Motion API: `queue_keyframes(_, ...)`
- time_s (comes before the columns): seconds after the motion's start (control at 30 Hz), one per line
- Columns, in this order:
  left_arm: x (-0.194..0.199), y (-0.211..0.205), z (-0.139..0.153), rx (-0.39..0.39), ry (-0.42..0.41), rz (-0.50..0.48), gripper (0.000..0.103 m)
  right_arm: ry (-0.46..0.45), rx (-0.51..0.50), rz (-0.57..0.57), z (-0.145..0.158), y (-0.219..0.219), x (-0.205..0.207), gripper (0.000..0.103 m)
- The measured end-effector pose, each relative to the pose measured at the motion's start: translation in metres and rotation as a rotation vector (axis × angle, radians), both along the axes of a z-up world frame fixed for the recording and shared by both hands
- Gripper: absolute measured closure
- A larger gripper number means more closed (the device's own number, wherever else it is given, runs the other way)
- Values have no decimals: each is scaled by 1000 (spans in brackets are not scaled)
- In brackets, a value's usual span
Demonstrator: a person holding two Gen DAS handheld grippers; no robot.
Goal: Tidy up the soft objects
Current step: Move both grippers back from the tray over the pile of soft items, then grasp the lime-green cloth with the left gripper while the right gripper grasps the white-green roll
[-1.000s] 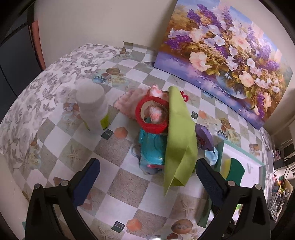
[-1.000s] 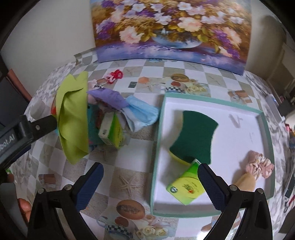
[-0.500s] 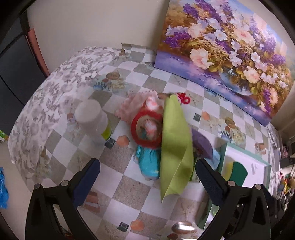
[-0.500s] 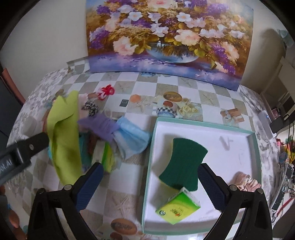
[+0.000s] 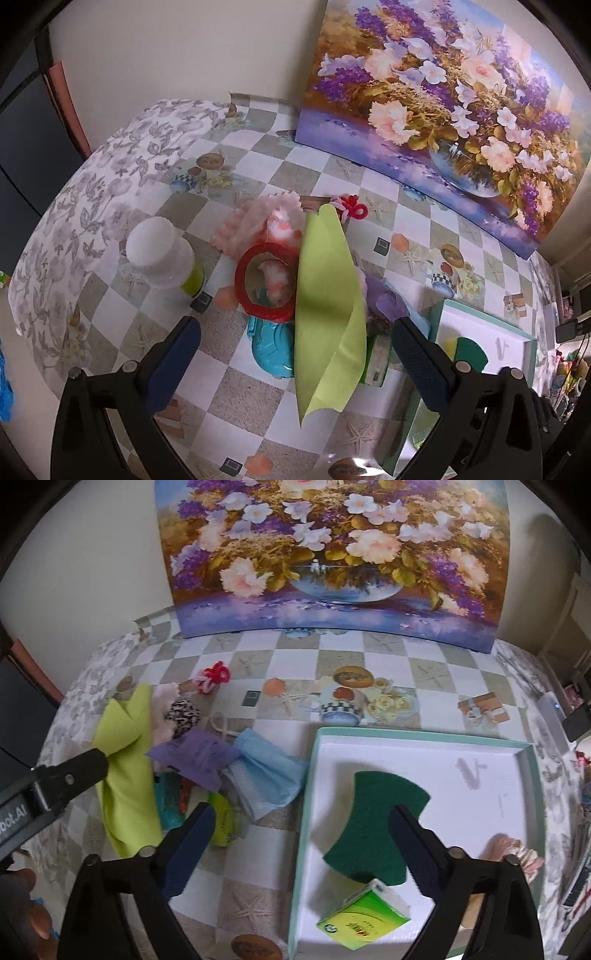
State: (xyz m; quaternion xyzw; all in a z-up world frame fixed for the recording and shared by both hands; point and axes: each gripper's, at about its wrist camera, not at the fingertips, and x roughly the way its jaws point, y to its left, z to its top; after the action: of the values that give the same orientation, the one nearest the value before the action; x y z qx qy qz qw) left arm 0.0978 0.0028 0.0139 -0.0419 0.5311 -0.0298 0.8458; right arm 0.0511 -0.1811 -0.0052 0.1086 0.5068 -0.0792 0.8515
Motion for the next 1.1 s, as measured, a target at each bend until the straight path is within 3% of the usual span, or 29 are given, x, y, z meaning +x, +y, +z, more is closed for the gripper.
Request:
queue_keyframes(0.33, 3, 5, -6, -24, 11, 7, 1, 7, 65, 101, -12, 28, 4, 21)
queue_keyframes(0.67, 4, 6, -11, -29, 22, 8, 1, 37, 69, 157, -29, 53, 12, 32)
queue_keyframes(0.87, 6, 6, -16, -23, 36, 6, 1, 50, 92, 154, -37, 56, 15, 41)
queue_keyframes(0.93, 7, 7, -18, -22, 37, 7, 2, 51, 107, 156, -39, 56, 15, 49)
queue_keyframes(1.1, 7, 7, -20, -34, 46, 1, 12, 62, 146, 160, -48, 58, 18, 60)
